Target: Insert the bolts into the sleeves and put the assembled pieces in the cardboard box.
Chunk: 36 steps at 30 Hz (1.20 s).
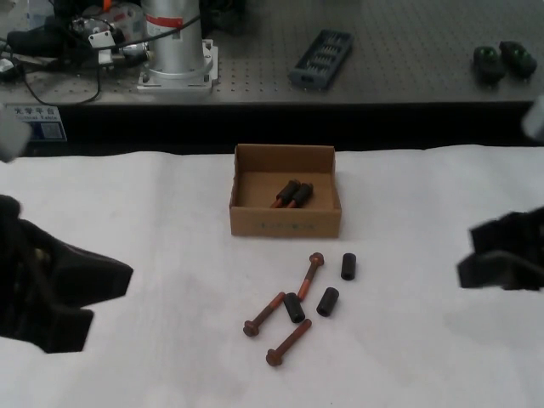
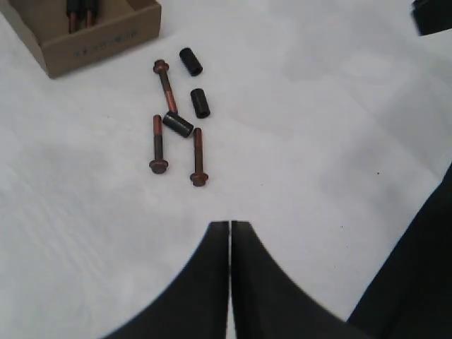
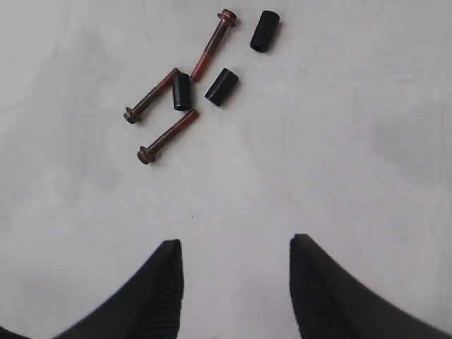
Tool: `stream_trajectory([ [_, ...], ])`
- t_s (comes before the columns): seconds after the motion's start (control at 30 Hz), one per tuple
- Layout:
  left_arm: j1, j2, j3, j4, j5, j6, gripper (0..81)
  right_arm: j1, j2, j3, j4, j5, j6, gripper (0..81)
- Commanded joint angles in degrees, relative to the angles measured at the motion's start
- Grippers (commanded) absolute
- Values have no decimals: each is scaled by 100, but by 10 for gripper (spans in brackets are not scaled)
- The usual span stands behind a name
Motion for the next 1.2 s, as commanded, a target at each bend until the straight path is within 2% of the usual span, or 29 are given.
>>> stream_trajectory([
  [0.0,11,-344,2,-34,-8,-57,7,11,789,-295,-263,-92,166,356],
  [0.57,11,-597,2,-34,-8,-57,7,11,4366,-2832,-100,-85,430,356],
  [0.83,11,-594,2,-34,-8,-2,7,89,5349,-3828,284,-85,409,356],
  [1.17,11,-594,2,-34,-8,-2,7,275,5982,-4047,321,-17,256,356],
])
